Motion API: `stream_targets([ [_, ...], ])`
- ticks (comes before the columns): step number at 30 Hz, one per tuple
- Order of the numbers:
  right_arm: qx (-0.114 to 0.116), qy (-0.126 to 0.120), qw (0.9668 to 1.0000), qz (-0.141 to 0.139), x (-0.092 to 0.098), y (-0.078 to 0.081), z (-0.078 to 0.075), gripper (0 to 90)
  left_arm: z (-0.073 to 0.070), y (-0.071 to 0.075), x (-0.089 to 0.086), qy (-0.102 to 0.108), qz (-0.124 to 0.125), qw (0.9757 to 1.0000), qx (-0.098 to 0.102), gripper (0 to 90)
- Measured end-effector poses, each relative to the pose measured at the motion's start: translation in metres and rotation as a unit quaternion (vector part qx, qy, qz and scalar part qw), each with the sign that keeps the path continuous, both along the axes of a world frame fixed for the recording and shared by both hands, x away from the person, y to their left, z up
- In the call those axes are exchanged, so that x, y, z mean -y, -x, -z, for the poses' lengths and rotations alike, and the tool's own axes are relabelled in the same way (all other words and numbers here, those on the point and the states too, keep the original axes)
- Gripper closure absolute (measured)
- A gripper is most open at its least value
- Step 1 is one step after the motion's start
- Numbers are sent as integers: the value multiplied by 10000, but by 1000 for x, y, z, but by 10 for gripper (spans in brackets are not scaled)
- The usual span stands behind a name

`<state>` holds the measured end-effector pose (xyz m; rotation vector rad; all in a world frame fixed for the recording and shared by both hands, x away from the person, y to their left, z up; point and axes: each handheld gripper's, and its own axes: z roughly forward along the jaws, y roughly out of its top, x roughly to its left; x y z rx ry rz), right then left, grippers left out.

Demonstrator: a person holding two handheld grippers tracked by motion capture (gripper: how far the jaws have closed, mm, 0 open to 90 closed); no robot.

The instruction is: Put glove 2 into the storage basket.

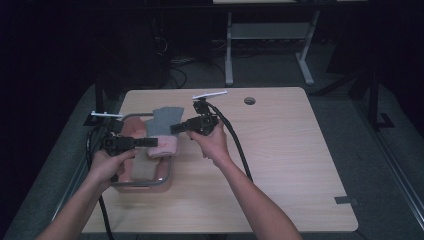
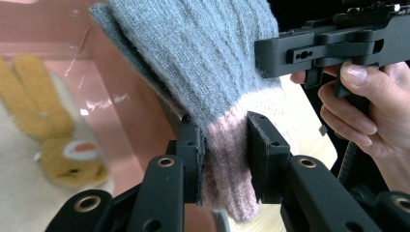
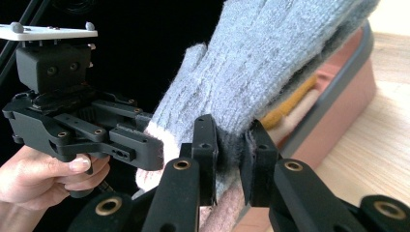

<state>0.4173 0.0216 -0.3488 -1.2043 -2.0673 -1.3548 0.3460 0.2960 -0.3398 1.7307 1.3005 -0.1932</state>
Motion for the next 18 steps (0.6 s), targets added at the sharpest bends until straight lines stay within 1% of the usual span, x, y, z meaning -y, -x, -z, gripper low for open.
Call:
stream_targets([
  [1,-17,-1,10000,-13,-1,0,0,782,0,0,-2,-31,17,10000,20,694],
  [2,-5,-7,10000,-18,-3,-1,1,782,0,1,-3,-15,-16,10000,-14,694],
  [5,-14,-3,10000,-44,-8,-1,2,782,2,1,-7,-11,-24,10000,6,694],
  [6,-23,-13,10000,-59,-9,-1,2,782,2,2,-9,-15,-37,10000,-31,694],
  [9,-55,-28,9999,-92,-14,-2,4,782,3,2,-13,-12,-55,10000,-20,694],
  [12,-63,-12,9999,-130,-18,-3,6,781,4,3,-17,-40,-57,9999,-75,694],
  [18,-104,-18,9998,-192,-25,-3,10,779,8,4,-25,-30,-84,9999,-108,696],
])
